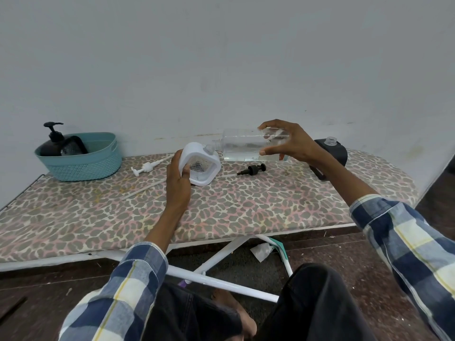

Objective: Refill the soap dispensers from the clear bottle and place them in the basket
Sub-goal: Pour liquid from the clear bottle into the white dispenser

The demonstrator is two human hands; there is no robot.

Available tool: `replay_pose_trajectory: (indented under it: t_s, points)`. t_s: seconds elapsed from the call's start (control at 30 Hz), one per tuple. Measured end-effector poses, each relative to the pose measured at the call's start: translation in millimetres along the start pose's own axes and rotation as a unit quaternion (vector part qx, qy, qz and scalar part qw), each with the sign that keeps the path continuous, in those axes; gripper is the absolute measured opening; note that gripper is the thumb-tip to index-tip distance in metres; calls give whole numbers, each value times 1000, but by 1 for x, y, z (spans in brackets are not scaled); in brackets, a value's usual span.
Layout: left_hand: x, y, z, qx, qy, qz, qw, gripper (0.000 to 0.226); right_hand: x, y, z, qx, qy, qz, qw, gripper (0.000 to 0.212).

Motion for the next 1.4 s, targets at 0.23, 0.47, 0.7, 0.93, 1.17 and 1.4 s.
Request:
replay_pose_trajectory:
  t_s: [0.23,0.47,0.7,0.93,1.17,1.4]
  points:
    - [4,0,5,-3,-2,0,1000,53,1,-1,2,-1,-4,6,1000,58]
    - [4,1,5,-12,-2,0,1000,53,3,-2,3,-9,-3,9,1000,58]
    - [6,1,6,-5,-1,-1,1000,54,5,-3,5,-11,-5,13,1000,58]
    - [7,1,10,-7,-4,-1,1000,55,6,-4,3,-25,-3,14,1000,60]
    - [5,0,6,5,7,-5,1000,53,7,-5,4,-31,2,18,999,60]
    - [3,1,3,3,0,-5,1000,55,8,-5,5,-33,6,21,999,60]
Point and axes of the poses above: each hand's wrist, its own x-axis towards the middle knuckle, its own y-axis out of the palm, z = x × y, the point moved 6 cm from there along x, towards the middle knuckle, and after that the axes turned 12 degrees about -y, right-handed, at the moved point
